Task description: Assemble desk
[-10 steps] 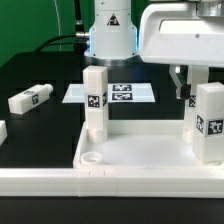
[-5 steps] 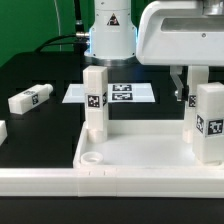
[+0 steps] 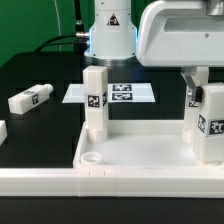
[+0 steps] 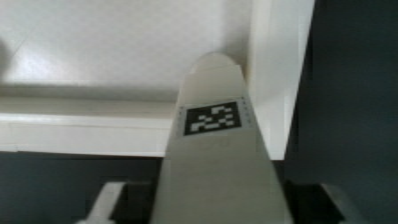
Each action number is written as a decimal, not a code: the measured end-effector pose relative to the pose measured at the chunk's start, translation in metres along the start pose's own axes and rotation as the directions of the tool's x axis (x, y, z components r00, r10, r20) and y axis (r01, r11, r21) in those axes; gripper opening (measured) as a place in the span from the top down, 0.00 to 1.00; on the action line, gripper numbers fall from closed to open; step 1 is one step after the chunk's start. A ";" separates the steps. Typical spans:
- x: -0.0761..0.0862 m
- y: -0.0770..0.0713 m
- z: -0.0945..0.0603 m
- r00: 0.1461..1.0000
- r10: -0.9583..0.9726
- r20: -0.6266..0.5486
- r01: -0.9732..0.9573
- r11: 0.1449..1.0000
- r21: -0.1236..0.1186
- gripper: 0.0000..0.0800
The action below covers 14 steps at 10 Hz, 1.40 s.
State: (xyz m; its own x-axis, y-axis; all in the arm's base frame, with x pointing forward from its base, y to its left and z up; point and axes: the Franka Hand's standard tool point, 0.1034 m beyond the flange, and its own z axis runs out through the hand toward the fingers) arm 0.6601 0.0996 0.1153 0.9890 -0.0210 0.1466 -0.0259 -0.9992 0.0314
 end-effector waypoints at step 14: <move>-0.002 0.004 0.002 0.608 0.794 -0.003 -0.793 0.608 0.028 0.64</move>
Offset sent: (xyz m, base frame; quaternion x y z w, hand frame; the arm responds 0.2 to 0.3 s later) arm 0.0000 0.0000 0.0000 0.0000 0.0000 0.0650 0.9979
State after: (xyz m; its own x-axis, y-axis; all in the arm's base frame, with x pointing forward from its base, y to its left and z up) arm 0.6586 0.0955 0.1128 0.5805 -0.8058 0.1172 -0.7963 -0.5918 -0.1252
